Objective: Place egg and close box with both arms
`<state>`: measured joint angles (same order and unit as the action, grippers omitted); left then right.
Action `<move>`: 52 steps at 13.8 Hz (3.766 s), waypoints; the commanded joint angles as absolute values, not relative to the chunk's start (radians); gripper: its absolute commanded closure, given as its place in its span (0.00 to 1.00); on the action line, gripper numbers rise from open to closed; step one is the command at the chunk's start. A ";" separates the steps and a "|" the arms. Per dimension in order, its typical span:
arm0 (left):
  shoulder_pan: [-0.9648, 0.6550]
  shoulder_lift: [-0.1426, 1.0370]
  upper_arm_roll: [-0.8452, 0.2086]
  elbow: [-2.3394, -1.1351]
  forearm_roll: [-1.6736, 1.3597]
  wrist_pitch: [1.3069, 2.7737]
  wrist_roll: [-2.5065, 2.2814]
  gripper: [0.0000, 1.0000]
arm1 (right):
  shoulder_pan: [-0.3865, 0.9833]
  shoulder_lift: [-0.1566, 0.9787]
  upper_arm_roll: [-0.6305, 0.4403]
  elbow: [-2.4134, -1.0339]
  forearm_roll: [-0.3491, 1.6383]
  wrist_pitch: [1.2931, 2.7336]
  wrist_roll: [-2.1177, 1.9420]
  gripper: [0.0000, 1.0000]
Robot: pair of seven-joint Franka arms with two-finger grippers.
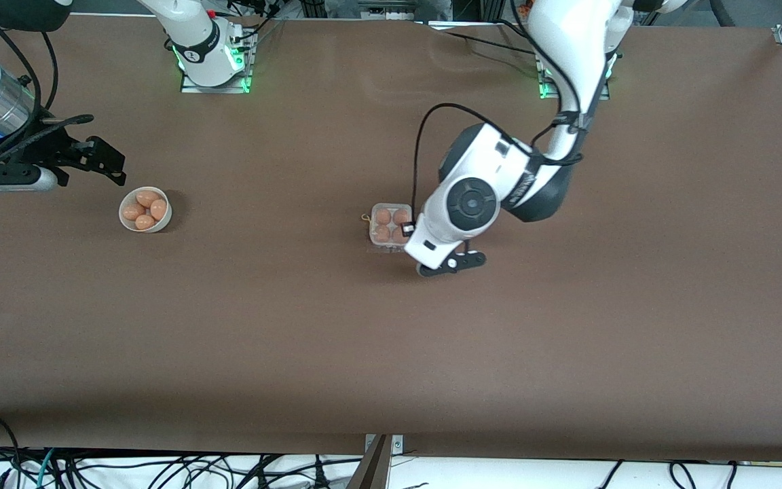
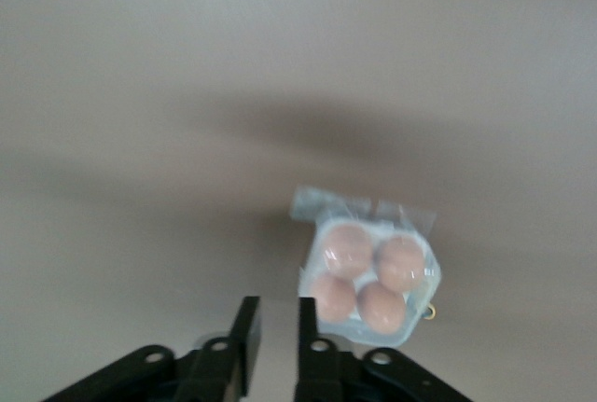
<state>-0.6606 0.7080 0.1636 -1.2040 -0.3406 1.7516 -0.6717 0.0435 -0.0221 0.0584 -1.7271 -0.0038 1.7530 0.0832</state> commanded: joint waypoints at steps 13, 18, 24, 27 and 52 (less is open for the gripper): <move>-0.263 0.548 0.199 -1.063 -0.178 1.556 -0.502 0.00 | 0.032 -0.026 0.071 -1.721 -0.015 1.740 0.083 0.00; -0.195 0.444 0.195 -1.150 -0.126 1.555 -0.316 0.00 | 0.032 -0.026 0.071 -1.720 -0.014 1.715 0.091 0.00; -0.147 0.250 0.187 -1.418 -0.077 1.569 -0.134 0.00 | 0.032 -0.028 0.071 -1.720 -0.014 1.713 0.091 0.00; -0.147 0.137 0.180 -1.547 -0.075 1.568 -0.135 0.00 | 0.032 -0.028 0.071 -1.720 -0.014 1.713 0.092 0.00; -0.129 -0.026 0.153 -1.744 0.009 1.565 -0.092 0.00 | 0.032 -0.028 0.071 -1.721 -0.014 1.707 0.092 0.00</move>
<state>-0.1267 -0.0187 0.1609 -1.7338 -0.0201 1.5555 -0.1113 0.0432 -0.0221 0.0586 -1.7271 -0.0039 1.7226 0.0836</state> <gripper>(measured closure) 0.000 0.000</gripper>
